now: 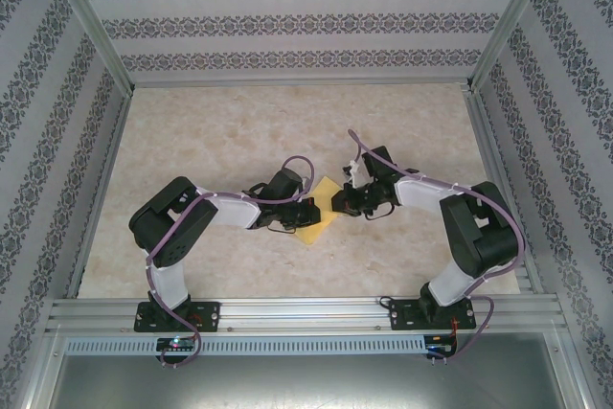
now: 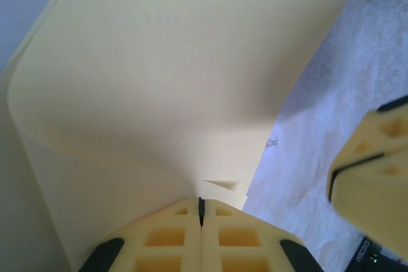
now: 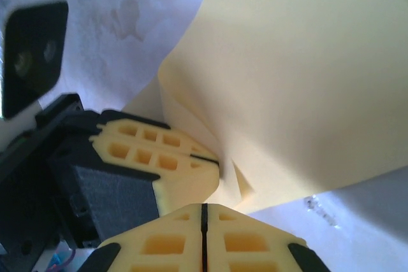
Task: Fold a paper plane with a square sheet of paper (pick it up from the middle)
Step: Fold the triangle a second time at the center of the table.
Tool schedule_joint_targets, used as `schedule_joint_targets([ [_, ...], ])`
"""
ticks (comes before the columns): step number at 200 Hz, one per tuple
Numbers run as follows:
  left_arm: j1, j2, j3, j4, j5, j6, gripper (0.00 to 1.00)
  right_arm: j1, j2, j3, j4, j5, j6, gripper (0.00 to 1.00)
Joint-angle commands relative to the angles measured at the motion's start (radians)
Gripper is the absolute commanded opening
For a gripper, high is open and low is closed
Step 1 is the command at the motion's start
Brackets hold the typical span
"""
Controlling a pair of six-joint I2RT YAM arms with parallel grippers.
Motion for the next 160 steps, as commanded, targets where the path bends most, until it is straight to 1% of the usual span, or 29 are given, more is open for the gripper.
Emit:
schedule_joint_targets([
  [1, -0.008, -0.007, -0.018, -0.046, -0.033, 0.028, 0.05, 0.02, -0.009, -0.024, 0.038, -0.025, 0.032, 0.06],
  [46, -0.007, -0.007, -0.019, -0.04, -0.031, 0.024, 0.05, 0.053, 0.058, -0.011, 0.081, -0.036, 0.049, 0.04],
  [72, -0.007, -0.008, -0.022, -0.024, -0.027, 0.012, 0.05, 0.057, 0.094, -0.001, 0.07, -0.031, 0.036, 0.03],
  [127, -0.007, -0.003, -0.021, 0.008, -0.004, -0.004, 0.05, 0.058, 0.137, 0.001, 0.051, 0.013, 0.011, 0.02],
  [160, -0.007, -0.008, -0.014, 0.015, 0.011, -0.004, 0.06, 0.069, 0.166, 0.019, 0.007, 0.058, -0.018, 0.02],
])
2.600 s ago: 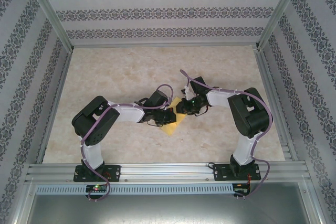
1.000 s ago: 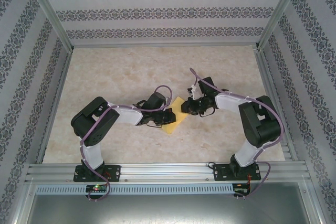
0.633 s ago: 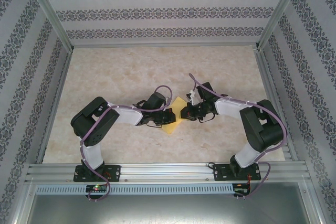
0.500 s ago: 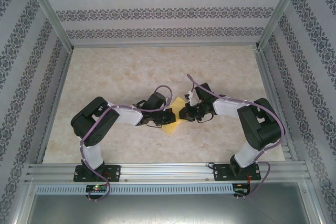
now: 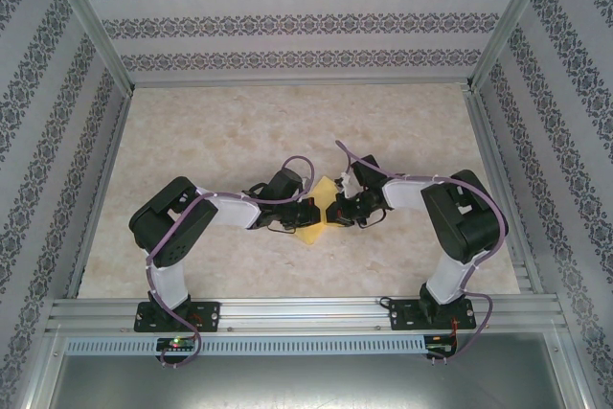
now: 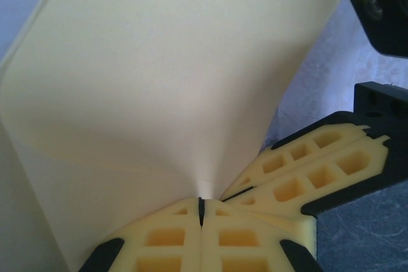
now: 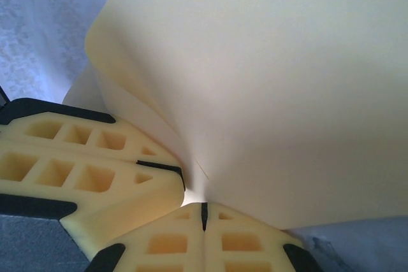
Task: Fold a paper plane with a square sheet of paper (pick it up from the middle)
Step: Fold the triangle a second time at the center of the table.
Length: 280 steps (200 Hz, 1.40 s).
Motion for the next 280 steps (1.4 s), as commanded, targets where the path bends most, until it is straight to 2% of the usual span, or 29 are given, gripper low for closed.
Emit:
schedule_joint_targets([
  [1, -0.007, -0.009, -0.014, 0.01, 0.004, -0.007, 0.06, 0.016, 0.039, 0.017, -0.035, 0.062, -0.039, 0.02],
  [92, 0.002, -0.088, -0.008, -0.02, 0.015, 0.011, 0.08, 0.04, 0.077, 0.068, -0.187, 0.209, -0.113, 0.02],
  [186, 0.043, -0.069, 0.034, -0.194, -0.024, 0.151, 0.07, 0.056, 0.068, 0.072, -0.191, 0.211, -0.112, 0.02],
  [280, 0.091, 0.0, 0.07, -0.21, -0.018, 0.195, 0.07, 0.059, 0.05, 0.065, -0.213, 0.23, -0.125, 0.01],
])
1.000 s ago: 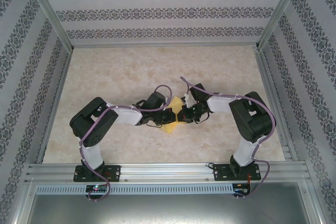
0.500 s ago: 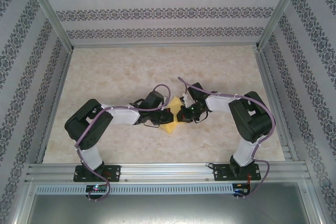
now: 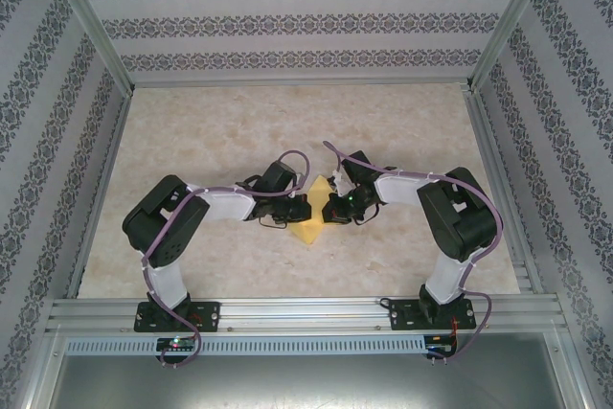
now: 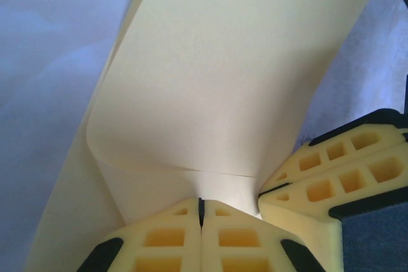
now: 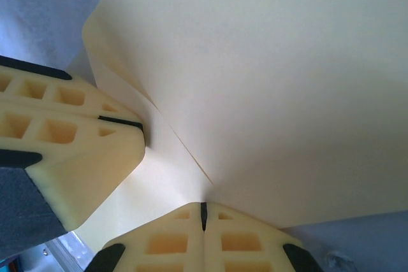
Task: Fold a paper plane with a square sheet of paper (pick it up from the middle)
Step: Fold the triangle a second time at the center of the table.
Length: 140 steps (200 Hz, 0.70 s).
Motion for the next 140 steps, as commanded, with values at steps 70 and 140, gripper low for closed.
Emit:
schedule_joint_targets([
  [70, 0.056, 0.029, 0.039, -0.058, -0.005, 0.057, 0.08, 0.015, 0.031, -0.024, -0.084, 0.136, -0.033, 0.01],
  [140, 0.087, 0.049, 0.062, -0.06, 0.011, 0.063, 0.08, 0.016, 0.037, -0.013, -0.104, 0.15, -0.043, 0.01],
])
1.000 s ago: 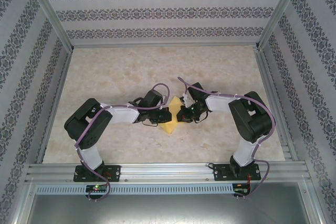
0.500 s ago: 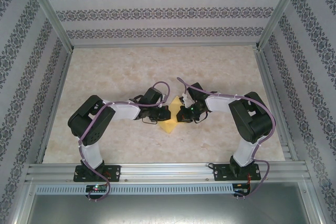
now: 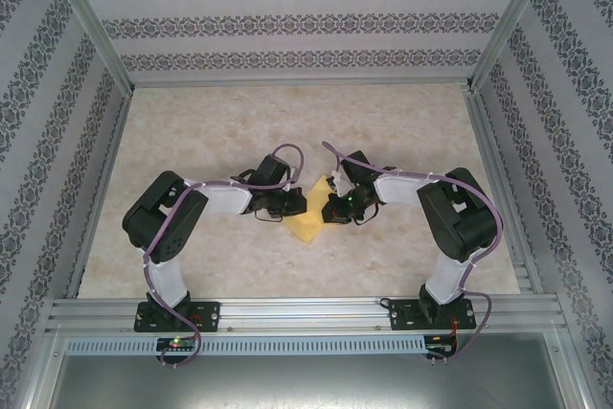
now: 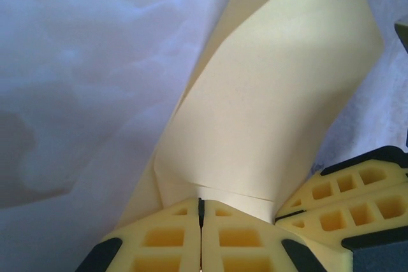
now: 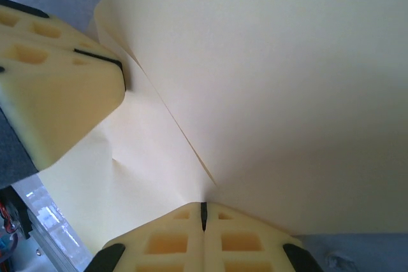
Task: Fold a paper plane with a square sheet of paper (pick it up from the middle)
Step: Fold the triangle a second time at the center of the table.
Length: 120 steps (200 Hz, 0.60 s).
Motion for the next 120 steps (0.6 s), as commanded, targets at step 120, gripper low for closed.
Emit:
schedule_joint_targets([
  [120, 0.015, 0.084, 0.019, -0.089, 0.043, 0.103, 0.08, 0.011, -0.043, -0.019, -0.027, 0.071, 0.024, 0.09],
])
